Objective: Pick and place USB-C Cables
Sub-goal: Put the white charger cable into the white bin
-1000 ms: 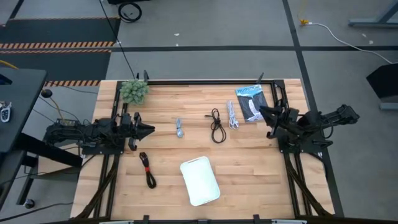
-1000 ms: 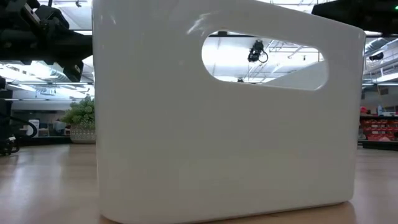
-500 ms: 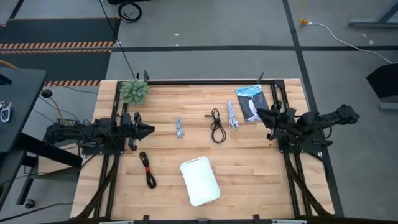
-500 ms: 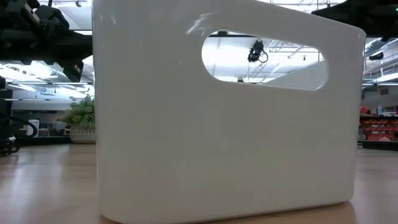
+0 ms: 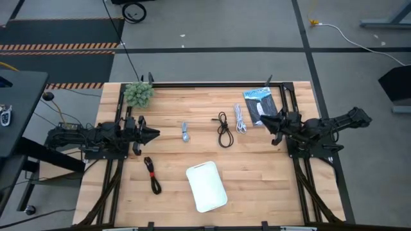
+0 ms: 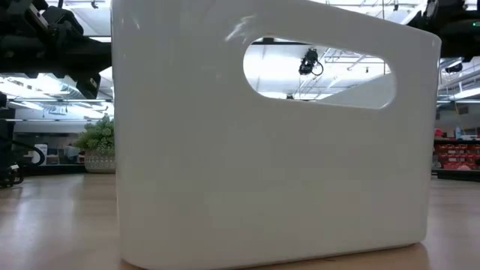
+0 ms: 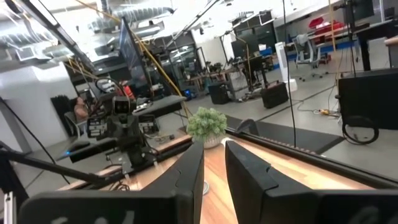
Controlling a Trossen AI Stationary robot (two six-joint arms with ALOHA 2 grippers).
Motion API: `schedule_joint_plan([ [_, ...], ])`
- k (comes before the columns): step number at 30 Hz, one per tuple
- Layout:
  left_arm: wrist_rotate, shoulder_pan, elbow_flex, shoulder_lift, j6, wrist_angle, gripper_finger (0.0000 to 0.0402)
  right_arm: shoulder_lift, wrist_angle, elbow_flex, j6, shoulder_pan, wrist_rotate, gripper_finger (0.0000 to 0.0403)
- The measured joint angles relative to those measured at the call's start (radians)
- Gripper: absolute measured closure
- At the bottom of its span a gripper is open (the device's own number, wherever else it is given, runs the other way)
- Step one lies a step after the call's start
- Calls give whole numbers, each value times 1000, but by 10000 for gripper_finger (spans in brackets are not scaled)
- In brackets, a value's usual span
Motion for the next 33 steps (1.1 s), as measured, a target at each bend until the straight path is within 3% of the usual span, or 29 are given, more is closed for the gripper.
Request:
schedule_joint_plan([
  [19, 0, 0, 0, 0, 0, 0, 335, 108, 14, 1, 43, 2, -18, 330],
  [33, 0, 0, 0, 0, 0, 0, 335, 224, 7, 75, 45, 2, -29, 330],
])
